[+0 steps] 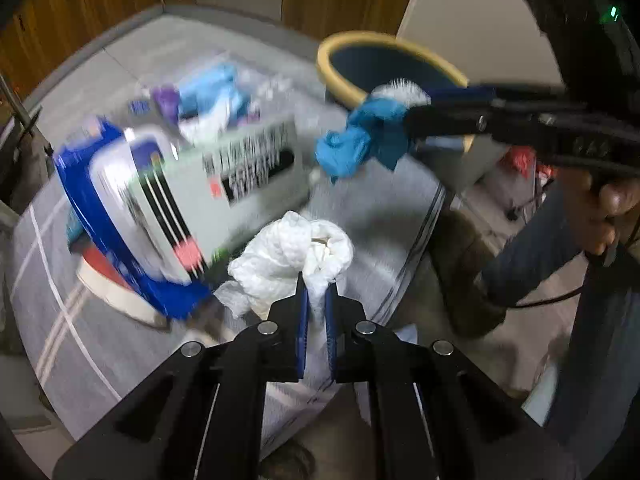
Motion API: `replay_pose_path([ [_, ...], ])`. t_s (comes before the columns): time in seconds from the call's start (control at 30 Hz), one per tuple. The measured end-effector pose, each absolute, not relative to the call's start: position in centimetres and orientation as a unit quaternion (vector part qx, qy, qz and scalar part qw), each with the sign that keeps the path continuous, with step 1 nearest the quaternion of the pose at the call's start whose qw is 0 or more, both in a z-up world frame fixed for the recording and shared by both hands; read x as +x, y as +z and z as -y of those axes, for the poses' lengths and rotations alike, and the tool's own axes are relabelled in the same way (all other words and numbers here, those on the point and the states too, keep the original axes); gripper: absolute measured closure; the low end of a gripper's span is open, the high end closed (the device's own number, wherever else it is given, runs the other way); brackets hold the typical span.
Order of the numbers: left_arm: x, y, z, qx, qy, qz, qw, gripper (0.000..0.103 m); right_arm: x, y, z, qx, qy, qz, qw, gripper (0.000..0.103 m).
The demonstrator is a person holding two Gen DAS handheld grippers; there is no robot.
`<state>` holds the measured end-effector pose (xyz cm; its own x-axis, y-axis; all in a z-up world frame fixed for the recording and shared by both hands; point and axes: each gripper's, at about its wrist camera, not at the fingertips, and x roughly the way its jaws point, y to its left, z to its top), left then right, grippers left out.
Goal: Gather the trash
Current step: 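Carry tissue and ball to the teal bin and open both tools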
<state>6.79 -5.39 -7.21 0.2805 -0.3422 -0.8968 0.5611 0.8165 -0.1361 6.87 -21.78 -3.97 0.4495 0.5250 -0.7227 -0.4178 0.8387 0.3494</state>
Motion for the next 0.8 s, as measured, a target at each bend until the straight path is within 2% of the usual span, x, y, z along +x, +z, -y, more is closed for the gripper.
replay_pose_path([
  [0.37, 10.8, -2.6, 8.9, 0.000, -0.295, -0.476, 0.829, 0.096, 7.9, -3.2, 29.4, 0.125, 0.180, -0.411, 0.885, 0.064],
  [0.53, 13.4, -2.4, 13.0, -0.053, -0.314, -0.481, 0.817, 0.096, 8.3, -4.1, 33.9, 0.174, 0.114, -0.406, 0.890, 0.064],
  [0.8, 15.8, -4.2, 20.1, -0.039, -0.332, -0.500, 0.799, 0.096, 8.5, -6.6, 37.9, 0.220, 0.052, -0.418, 0.880, 0.064],
])
